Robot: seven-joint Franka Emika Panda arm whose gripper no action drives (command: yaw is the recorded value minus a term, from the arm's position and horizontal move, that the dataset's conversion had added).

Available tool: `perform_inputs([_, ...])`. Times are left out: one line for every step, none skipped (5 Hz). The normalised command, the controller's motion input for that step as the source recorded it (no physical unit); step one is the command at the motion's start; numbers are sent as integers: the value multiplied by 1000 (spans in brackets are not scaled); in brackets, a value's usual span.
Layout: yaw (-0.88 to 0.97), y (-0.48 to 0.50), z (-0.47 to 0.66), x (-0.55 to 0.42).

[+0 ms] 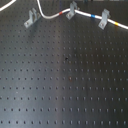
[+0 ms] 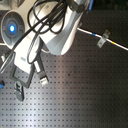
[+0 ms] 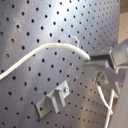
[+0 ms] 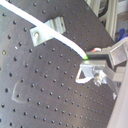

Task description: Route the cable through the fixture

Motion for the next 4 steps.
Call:
perform_inputs([0,62,260,-54])
perform_inputs([0,90,478,-214])
perform_inputs([0,86,382,-195])
perform_inputs([0,-16,340,-158])
